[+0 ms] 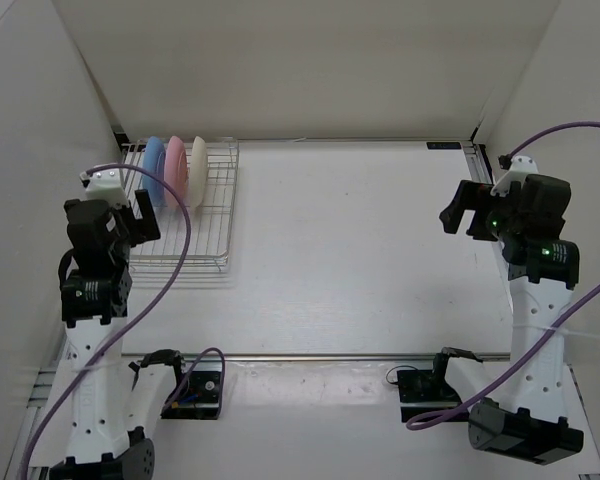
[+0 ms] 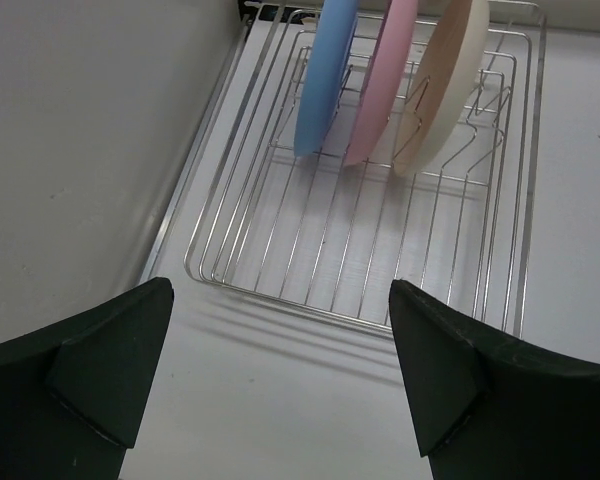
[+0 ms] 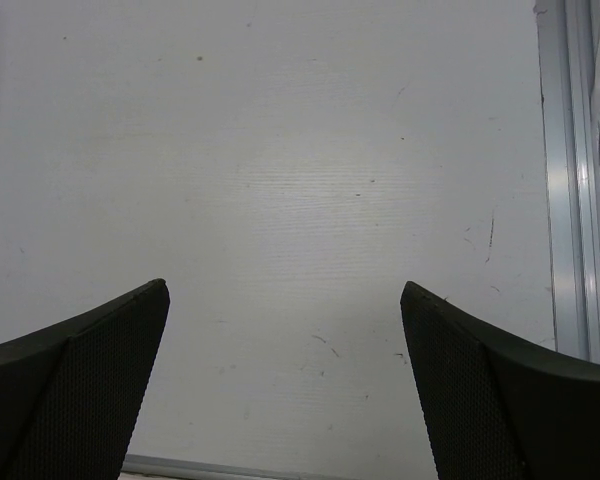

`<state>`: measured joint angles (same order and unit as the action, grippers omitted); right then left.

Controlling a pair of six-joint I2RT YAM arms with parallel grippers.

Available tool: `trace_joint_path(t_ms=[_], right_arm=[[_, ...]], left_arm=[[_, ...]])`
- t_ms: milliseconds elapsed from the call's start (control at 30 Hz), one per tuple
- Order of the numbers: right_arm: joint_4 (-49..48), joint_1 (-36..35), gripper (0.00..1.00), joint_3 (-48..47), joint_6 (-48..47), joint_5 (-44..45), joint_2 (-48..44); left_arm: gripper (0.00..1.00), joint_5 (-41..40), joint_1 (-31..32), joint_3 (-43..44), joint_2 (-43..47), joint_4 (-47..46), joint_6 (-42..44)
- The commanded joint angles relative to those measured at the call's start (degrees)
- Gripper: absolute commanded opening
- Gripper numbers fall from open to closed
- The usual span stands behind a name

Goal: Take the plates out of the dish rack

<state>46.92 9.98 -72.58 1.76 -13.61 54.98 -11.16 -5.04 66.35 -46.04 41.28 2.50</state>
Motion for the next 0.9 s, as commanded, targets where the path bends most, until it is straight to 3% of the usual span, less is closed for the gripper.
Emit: trace_joint_path(t_ms=[0,167,367,467,667,867], right_arm=[[-2.0,-0.1,1.0,-0.2,-0.8,0.6,-2.0],[-0.8,-0.1,1.0,0.9,-2.7,-2.0,-2.5],[1.1,-0.1,1.0,2.1,-5.5,-0.5,-3.0],[1.1,-0.1,1.0,3.2,-6.7,0.9,-3.0],[1.1,-0.1,1.0,4.3,-7.7,2.1,-3.0],[0.6,-0.1,1.0,4.9,-7.7,3.1,-1.9]], left_arm=[[1.0,4.5,-0.1,-1.7,1.7,-4.4,4.6],[1.0,7.8,-0.1,0.6,-4.0,-5.8,6.8],[1.0,20.7,-3.8,6.9,-14.0,-8.5,9.2],[1.0,41.0,-8.6,12.7,-20.4,-6.8,7.6],[1.0,61.0,-10.5,23.5,-33.7,-2.6,6.8],[1.0,64.4,-10.3,29.7,-45.2,-2.1,8.6]])
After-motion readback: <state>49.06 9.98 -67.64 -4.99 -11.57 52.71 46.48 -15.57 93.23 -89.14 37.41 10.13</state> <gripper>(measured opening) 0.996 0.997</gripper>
